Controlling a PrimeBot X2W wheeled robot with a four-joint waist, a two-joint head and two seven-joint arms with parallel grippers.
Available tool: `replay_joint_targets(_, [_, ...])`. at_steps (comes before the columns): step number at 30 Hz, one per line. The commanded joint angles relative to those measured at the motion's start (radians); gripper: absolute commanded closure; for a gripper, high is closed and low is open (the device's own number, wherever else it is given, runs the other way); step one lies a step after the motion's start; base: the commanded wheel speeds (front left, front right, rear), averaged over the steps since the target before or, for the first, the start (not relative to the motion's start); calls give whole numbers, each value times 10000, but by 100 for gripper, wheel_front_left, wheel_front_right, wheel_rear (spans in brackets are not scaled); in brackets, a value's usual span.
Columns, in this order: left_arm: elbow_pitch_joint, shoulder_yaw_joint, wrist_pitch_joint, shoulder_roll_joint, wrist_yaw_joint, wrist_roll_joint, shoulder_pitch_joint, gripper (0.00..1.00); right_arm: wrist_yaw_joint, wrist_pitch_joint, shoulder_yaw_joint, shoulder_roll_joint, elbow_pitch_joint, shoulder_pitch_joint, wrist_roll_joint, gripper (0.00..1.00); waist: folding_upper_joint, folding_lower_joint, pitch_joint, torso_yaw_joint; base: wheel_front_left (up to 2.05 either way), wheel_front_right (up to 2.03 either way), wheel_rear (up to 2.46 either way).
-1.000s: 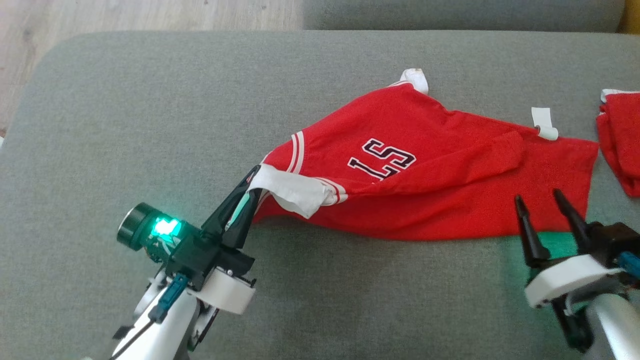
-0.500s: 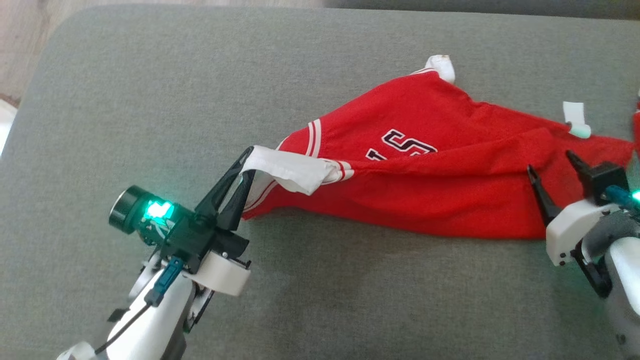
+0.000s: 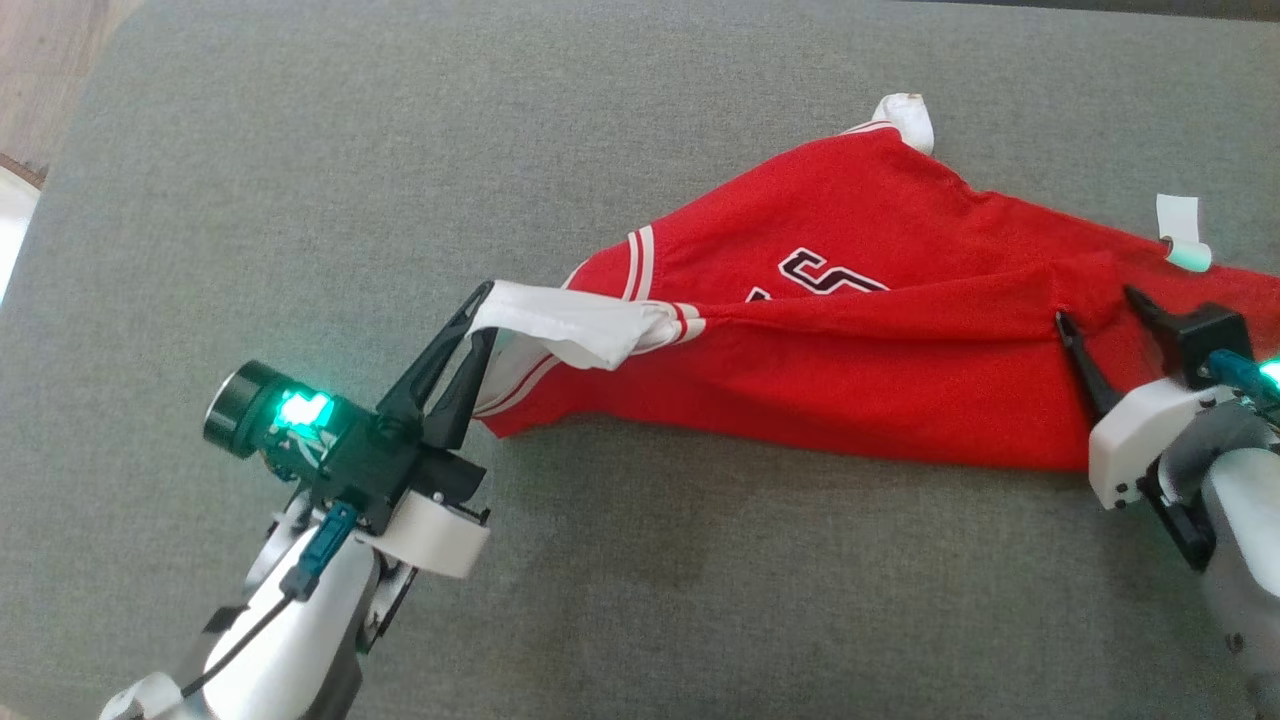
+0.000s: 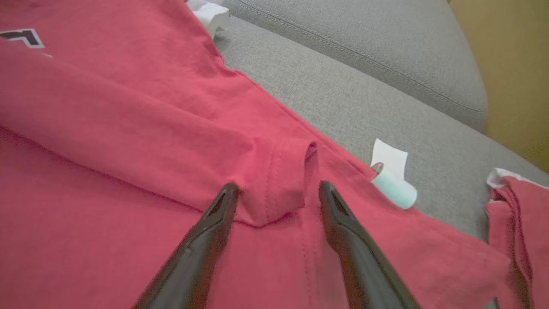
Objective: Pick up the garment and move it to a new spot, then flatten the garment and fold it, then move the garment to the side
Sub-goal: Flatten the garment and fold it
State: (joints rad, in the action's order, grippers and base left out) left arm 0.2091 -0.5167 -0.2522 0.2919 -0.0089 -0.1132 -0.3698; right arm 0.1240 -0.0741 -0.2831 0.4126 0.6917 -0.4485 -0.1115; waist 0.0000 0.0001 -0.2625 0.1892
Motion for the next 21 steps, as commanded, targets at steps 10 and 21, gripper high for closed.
replay_joint_targets(10, [-278, 507, -94, 367, 115, 34, -546, 100, 67, -521, -929, 247, 334, -533, -982, 100, 0, -1, 180, -45, 0, 0, 0])
replay_joint_targets(21, [-1033, 736, -94, 1174, -63, 429, -752, 100, 67, -1317, 772, 691, -1712, -113, -2744, 100, 0, -1, 1605, -538, 0, 0, 0])
